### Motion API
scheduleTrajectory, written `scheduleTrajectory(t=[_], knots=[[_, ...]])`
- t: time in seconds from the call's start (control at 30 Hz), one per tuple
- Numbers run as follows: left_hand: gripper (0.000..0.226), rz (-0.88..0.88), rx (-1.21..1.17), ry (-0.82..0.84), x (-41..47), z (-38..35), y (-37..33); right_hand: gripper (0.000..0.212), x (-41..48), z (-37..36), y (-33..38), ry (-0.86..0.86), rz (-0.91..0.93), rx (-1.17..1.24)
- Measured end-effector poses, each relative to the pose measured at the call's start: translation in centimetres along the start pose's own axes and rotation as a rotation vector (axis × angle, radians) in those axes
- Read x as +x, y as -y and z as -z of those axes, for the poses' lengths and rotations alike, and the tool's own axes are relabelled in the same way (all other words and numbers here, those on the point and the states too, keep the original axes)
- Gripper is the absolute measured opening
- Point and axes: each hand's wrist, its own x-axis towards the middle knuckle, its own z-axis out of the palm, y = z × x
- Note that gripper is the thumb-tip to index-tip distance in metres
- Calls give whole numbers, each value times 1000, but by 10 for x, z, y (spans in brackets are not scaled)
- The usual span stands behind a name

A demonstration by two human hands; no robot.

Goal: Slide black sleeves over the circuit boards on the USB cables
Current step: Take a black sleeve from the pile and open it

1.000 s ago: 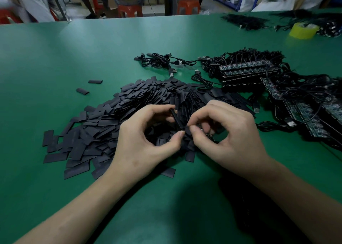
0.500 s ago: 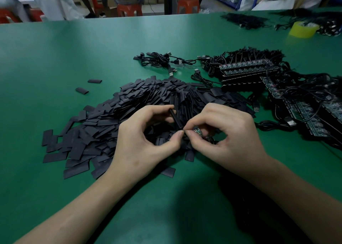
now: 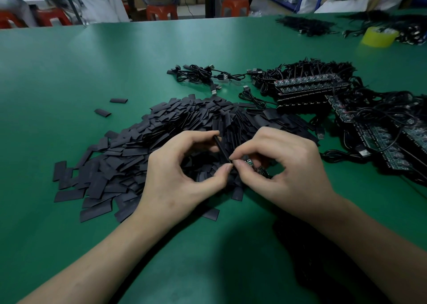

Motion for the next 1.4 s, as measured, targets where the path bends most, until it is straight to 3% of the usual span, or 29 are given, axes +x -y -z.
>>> scheduleTrajectory(t=[0.33,0.5,1.1,1.4], knots=[[44,67,-38,-38,1,0,0,6,0,4,-2,-16,28,-35],[46,9,-12,13,1,0,-2,5,0,3,-5,-18,-20,-31],[48,35,4,87,-1,0,0,5,2,2,-1,39,141,-195],[39,191,-148,32,2,-2,3,5,-3,-7,11,-51,130,-213]])
